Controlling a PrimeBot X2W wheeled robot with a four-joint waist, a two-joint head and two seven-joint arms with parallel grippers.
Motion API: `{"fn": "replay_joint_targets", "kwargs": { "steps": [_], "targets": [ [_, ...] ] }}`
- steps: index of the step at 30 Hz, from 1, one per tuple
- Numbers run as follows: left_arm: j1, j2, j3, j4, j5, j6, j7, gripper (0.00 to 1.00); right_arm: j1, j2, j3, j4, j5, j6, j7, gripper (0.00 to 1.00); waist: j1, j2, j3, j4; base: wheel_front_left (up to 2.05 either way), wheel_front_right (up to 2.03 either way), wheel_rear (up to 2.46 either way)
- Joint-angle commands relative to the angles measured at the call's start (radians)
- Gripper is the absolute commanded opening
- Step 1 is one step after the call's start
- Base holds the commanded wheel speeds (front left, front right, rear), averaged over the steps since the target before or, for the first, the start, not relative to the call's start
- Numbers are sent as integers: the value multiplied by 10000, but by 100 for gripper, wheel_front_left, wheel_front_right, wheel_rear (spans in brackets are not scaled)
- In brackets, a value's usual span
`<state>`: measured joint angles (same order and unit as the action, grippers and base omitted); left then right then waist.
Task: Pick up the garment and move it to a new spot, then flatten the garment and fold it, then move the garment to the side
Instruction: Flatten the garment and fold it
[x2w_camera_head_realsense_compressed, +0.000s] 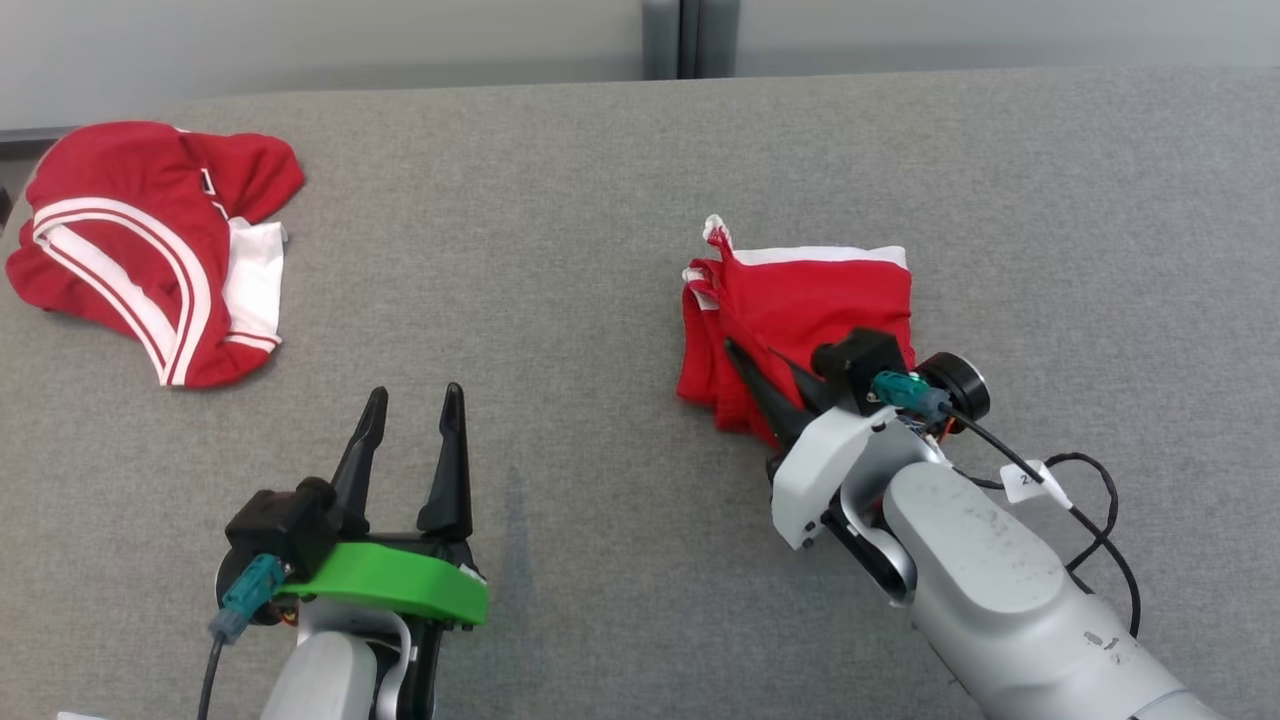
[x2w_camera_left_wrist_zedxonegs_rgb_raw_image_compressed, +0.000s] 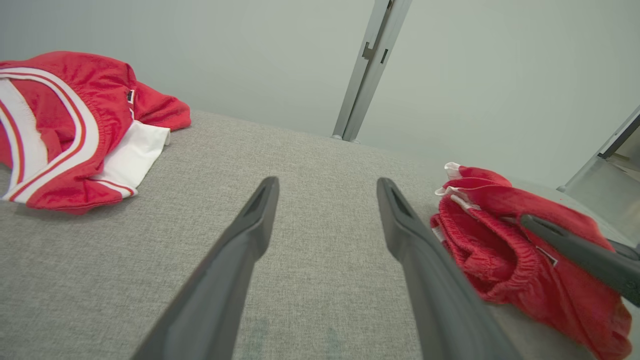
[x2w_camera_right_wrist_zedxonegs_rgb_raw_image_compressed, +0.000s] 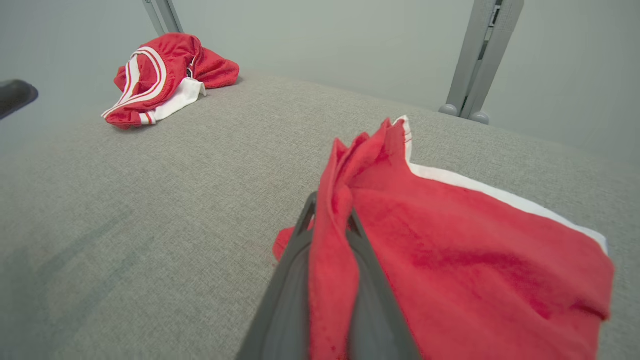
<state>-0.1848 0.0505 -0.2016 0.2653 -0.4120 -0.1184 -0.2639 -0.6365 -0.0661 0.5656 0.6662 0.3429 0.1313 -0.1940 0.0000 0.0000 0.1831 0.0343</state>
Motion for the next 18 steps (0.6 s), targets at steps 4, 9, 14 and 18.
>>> {"fn": "replay_joint_targets", "kwargs": {
  "steps": [4,9,14,18],
  "targets": [
    [231,5,14,12,-57,41,-7,100,159,-81,431,150,138,-11,37,39,0,0,-38,-23,0,0,0],
    [298,4,-80,76,-52,56,-7,100,301,-97,804,98,274,-11,-140,100,0,0,-161,-89,0,0,0],
    [387,5,-169,118,-84,70,-7,100,373,-348,631,-364,456,-11,-430,100,0,0,-303,-149,0,0,0],
    [451,6,-229,130,-101,75,-7,100,515,-548,27,-836,298,-11,-609,100,0,0,-398,-160,0,0,0]
  ]
}}
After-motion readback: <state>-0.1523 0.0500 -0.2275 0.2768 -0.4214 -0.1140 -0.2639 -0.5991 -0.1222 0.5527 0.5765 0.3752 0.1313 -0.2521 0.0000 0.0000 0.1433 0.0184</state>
